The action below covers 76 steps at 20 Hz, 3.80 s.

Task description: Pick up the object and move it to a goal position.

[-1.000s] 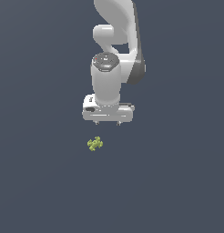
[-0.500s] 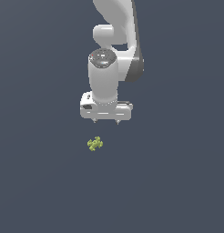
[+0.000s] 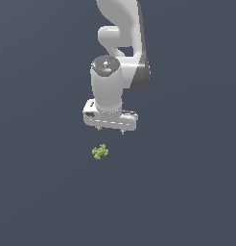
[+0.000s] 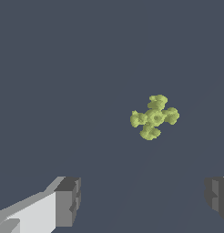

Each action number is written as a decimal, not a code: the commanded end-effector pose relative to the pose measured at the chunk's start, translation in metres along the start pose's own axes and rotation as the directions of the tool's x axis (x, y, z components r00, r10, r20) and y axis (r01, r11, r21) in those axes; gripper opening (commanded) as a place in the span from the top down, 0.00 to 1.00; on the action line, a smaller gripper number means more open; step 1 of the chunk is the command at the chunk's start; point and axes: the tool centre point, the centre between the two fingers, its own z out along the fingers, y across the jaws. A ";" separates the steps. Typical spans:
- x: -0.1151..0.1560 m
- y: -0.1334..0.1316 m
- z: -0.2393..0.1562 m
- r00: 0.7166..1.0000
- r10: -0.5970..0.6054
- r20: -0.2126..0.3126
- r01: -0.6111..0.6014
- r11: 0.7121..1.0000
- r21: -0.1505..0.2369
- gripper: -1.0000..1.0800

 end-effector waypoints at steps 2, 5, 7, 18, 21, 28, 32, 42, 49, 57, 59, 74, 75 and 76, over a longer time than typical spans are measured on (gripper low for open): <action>0.004 0.004 0.006 0.998 0.067 0.000 -0.067 0.998 0.003 0.04; 0.008 0.008 0.013 0.990 0.142 0.000 -0.142 0.990 0.005 0.04; 0.011 0.011 0.018 0.980 0.199 0.000 -0.199 0.980 0.007 0.04; 0.029 0.031 0.049 0.853 0.523 -0.002 -0.522 0.853 0.013 0.04; 0.034 0.037 0.057 0.802 0.597 -0.004 -0.597 0.802 0.014 0.04; 0.040 0.047 0.071 0.703 0.712 -0.007 -0.712 0.703 0.015 0.04; 0.043 0.050 0.076 0.665 0.747 -0.009 -0.747 0.665 0.015 0.04; 0.043 0.052 0.082 0.647 0.762 -0.010 -0.762 0.647 0.015 0.04; 0.043 0.052 0.115 0.644 0.765 -0.010 -0.765 0.644 0.015 0.04; 0.045 0.052 0.129 0.643 0.766 -0.010 -0.766 0.643 0.015 1.00; 0.045 0.052 0.129 0.643 0.766 -0.010 -0.766 0.643 0.015 1.00; 0.038 0.051 0.123 0.643 0.766 -0.010 -0.766 0.643 0.016 1.00; 0.036 0.050 0.121 0.643 0.766 -0.010 -0.766 0.643 0.016 1.00; 0.034 0.050 0.119 0.643 0.766 -0.010 -0.766 0.643 0.016 1.00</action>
